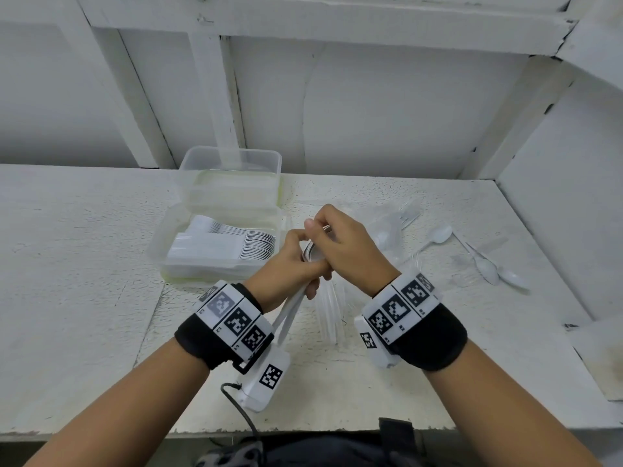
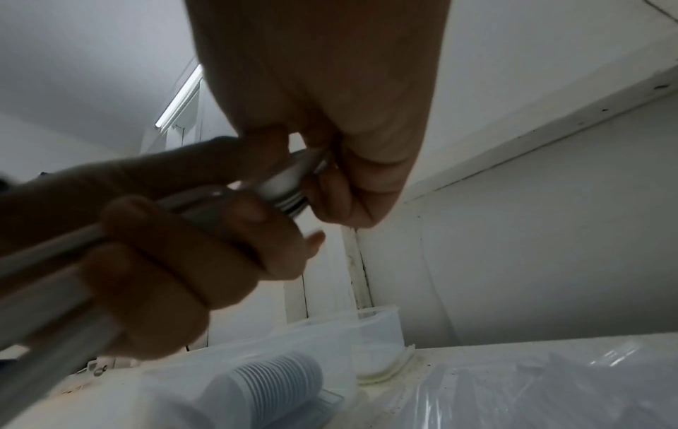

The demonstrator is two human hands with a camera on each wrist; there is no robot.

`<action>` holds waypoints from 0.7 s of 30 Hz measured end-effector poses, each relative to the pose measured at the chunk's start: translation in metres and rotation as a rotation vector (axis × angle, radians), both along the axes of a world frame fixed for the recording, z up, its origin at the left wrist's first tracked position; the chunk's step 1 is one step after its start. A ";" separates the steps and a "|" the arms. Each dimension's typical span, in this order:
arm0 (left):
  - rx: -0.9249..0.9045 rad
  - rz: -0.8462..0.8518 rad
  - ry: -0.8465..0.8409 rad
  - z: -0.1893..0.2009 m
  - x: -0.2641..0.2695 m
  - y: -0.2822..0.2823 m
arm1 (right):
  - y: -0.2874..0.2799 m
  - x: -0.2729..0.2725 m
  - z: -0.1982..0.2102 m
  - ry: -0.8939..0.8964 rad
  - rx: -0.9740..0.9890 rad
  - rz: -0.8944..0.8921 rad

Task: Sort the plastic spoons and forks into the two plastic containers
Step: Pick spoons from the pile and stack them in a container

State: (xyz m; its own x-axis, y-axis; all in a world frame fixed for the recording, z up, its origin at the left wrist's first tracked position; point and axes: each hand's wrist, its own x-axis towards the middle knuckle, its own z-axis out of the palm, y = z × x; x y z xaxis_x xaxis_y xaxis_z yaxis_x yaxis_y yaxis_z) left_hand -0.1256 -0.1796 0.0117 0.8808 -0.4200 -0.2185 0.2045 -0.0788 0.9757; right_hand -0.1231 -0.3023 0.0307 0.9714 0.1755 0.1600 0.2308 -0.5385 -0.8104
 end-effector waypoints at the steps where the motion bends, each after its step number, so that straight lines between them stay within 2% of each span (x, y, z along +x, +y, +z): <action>1: -0.016 -0.047 0.009 0.000 0.000 0.001 | -0.001 0.000 0.000 -0.009 0.003 0.012; 5: -0.014 -0.189 0.072 0.003 0.001 0.007 | -0.002 0.001 0.000 -0.029 0.023 0.038; 10: 0.097 -0.334 0.100 -0.001 -0.002 0.022 | -0.011 0.006 -0.001 -0.035 0.069 0.022; 13: 0.166 -0.365 0.104 0.003 -0.001 0.027 | -0.014 0.006 -0.004 -0.044 0.040 0.030; 16: 0.342 -0.315 0.004 0.007 0.001 0.029 | -0.019 0.006 -0.005 -0.071 -0.082 0.085; 18: 0.495 -0.267 -0.105 0.007 0.004 0.031 | -0.024 0.004 -0.005 -0.074 -0.207 0.187; 21: 0.629 -0.270 -0.222 0.006 0.009 0.034 | -0.030 0.000 -0.007 -0.095 -0.332 0.317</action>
